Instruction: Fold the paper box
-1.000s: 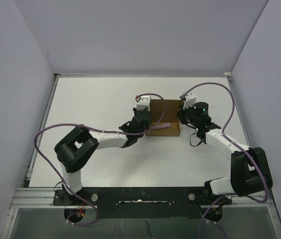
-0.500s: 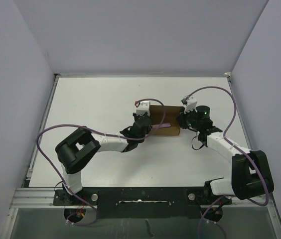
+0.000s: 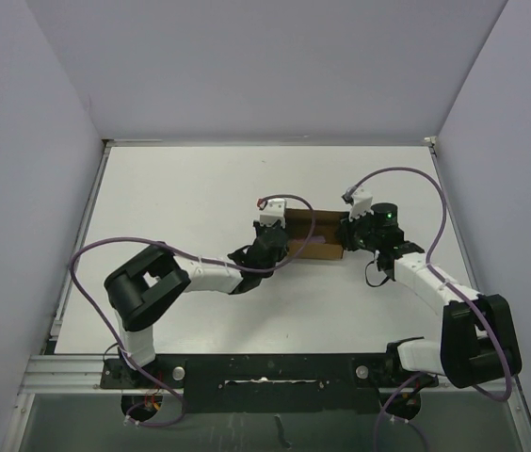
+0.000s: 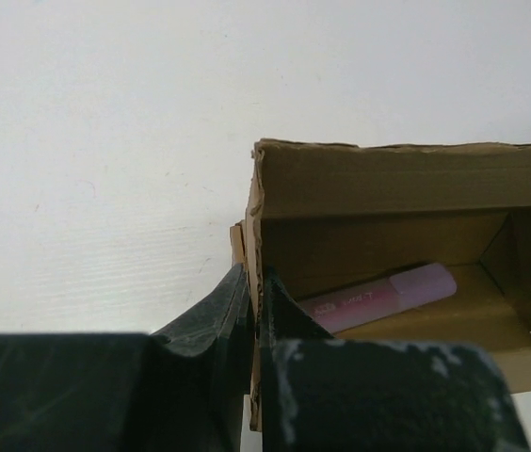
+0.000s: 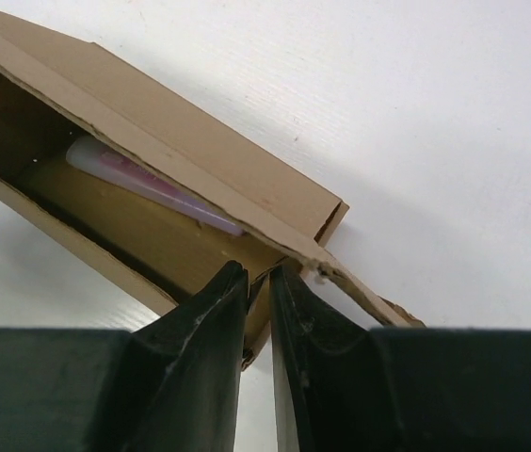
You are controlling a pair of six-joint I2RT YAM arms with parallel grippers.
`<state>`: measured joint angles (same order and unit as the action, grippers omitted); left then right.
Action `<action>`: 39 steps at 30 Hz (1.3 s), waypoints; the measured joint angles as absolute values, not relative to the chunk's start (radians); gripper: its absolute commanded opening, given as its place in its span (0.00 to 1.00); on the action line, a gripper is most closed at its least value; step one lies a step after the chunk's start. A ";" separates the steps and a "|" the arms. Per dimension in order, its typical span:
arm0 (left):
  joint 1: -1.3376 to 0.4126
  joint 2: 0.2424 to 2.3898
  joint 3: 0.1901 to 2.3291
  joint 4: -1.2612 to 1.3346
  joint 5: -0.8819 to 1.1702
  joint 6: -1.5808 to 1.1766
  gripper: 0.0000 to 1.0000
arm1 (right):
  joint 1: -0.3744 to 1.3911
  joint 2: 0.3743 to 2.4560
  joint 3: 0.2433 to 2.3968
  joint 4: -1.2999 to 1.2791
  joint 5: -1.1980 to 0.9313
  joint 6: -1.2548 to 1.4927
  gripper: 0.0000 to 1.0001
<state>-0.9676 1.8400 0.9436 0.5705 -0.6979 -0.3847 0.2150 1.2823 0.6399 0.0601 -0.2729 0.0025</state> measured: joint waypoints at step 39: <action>-1.018 1.687 0.847 0.484 -0.643 -0.427 0.50 | 0.215 1.241 0.640 -0.024 -0.271 -0.078 0.12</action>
